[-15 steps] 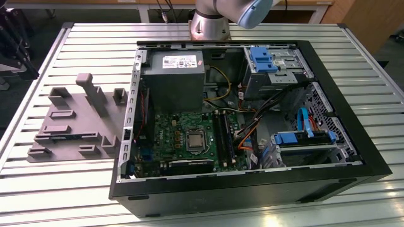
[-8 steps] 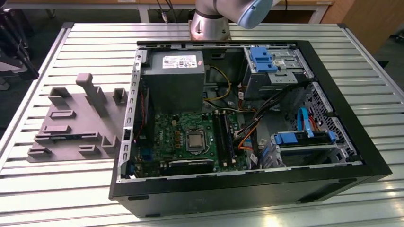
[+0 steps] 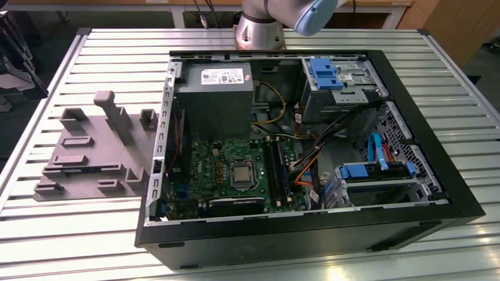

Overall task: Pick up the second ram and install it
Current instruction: 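Pick up the second ram and move it above second insertion slot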

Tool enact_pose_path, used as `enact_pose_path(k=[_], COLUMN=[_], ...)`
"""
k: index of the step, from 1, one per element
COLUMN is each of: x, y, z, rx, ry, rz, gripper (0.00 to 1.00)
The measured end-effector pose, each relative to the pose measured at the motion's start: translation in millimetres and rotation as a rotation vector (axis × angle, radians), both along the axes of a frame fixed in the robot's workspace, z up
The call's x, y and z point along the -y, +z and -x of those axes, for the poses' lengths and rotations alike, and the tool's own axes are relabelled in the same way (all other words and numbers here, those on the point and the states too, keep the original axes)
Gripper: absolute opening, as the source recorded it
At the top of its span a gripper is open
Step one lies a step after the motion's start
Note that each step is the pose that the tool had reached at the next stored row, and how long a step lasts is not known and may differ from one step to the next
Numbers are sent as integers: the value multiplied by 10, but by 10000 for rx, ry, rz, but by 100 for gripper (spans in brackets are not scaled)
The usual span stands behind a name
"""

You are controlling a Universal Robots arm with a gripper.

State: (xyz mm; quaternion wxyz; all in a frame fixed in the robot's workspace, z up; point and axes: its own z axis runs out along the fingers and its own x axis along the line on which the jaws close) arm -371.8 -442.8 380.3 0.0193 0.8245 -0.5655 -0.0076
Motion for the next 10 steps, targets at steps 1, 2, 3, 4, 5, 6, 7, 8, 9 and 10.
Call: enact_pose_path(k=[1,2,3,4,5,6,7,8,9,10], x=[0,0,0,-1,-1,-1,0,0,0,0], y=[0,0,0,0,0,-1,-2,-3,-3,-4], z=[0,0,1,1,2,2,2,1,2,2], rx=[0,0,0,0,0,0,0,0,-1,0], ry=[29,28,4,-118,-303,-482,-661,-841,-1020,-1211], rz=[0,1,2,1,1,1,1,1,1,1], gripper=[11,11,11,11,11,11,11,11,11,11])
